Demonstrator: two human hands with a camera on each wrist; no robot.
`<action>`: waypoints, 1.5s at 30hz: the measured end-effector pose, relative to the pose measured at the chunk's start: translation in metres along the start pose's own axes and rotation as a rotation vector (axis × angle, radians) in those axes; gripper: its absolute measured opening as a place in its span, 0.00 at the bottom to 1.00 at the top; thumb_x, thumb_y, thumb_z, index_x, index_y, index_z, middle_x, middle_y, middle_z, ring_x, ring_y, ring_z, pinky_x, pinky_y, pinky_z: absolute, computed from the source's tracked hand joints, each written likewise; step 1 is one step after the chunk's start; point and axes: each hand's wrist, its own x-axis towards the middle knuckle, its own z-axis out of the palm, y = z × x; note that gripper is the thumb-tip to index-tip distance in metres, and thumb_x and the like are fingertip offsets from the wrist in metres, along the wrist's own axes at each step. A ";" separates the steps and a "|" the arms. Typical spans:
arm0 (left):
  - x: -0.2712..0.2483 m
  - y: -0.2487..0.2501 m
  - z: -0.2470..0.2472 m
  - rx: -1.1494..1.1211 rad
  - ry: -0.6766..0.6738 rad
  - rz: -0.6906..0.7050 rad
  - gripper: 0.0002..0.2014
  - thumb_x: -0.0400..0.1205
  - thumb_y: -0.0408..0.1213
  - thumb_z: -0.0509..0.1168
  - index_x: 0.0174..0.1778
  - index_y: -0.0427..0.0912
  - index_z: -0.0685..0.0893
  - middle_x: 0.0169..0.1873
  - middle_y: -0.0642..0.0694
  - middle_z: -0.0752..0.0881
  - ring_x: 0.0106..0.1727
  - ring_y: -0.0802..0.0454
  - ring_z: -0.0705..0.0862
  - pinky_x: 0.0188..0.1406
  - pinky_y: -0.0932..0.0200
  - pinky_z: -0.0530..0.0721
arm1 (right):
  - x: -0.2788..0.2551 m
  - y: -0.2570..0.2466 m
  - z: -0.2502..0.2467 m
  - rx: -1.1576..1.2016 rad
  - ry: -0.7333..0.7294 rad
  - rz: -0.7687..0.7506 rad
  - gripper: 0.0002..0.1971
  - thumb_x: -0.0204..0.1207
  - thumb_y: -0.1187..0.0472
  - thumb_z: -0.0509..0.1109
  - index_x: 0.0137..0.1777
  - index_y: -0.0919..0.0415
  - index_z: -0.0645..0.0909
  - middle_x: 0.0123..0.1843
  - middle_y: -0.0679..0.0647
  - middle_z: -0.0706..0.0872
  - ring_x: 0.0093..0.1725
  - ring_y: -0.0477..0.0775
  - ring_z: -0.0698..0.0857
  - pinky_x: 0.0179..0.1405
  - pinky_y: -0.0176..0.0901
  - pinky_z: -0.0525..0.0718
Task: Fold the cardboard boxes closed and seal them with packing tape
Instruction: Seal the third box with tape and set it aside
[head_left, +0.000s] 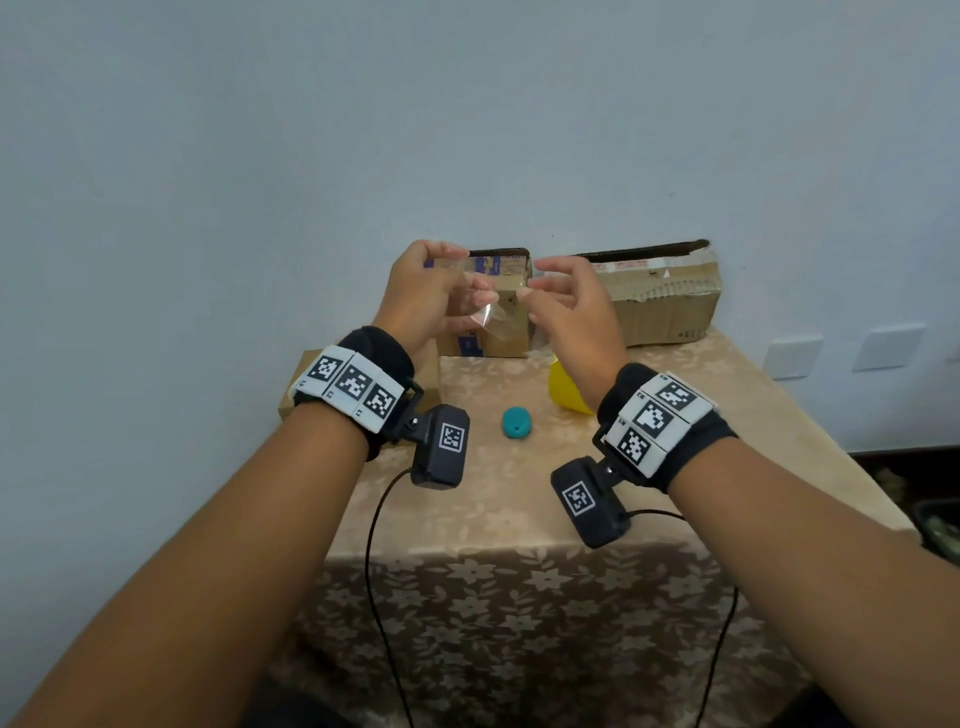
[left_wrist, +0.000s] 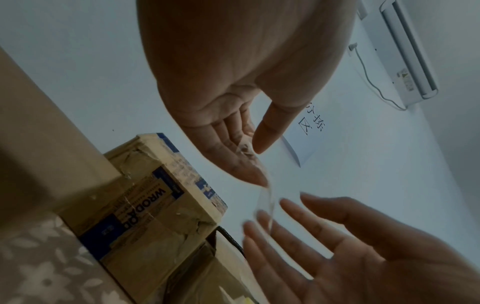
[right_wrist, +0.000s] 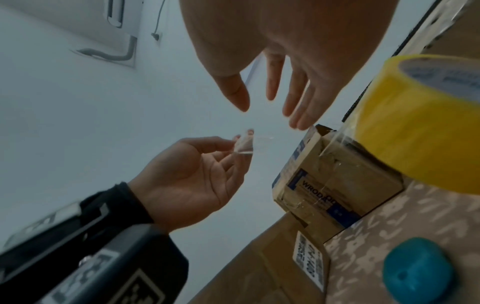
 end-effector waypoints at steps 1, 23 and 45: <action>-0.002 0.000 -0.003 -0.013 -0.011 0.007 0.15 0.85 0.22 0.64 0.65 0.39 0.76 0.40 0.42 0.92 0.39 0.48 0.90 0.40 0.49 0.91 | 0.000 0.000 0.003 0.044 -0.055 0.039 0.20 0.80 0.58 0.76 0.70 0.49 0.76 0.57 0.55 0.89 0.59 0.58 0.90 0.64 0.58 0.89; -0.003 -0.023 -0.048 -0.157 0.135 -0.039 0.11 0.88 0.23 0.60 0.61 0.41 0.73 0.52 0.34 0.91 0.47 0.46 0.93 0.40 0.48 0.93 | -0.010 0.007 0.027 -0.154 -0.096 -0.237 0.19 0.74 0.66 0.82 0.64 0.57 0.83 0.38 0.48 0.94 0.46 0.39 0.92 0.55 0.27 0.82; 0.016 -0.031 -0.053 0.069 0.341 -0.141 0.05 0.87 0.32 0.66 0.47 0.43 0.85 0.63 0.44 0.82 0.56 0.36 0.88 0.34 0.49 0.92 | -0.011 0.001 0.039 -0.417 -0.261 -0.549 0.18 0.74 0.64 0.82 0.63 0.53 0.88 0.39 0.42 0.94 0.55 0.38 0.86 0.61 0.13 0.64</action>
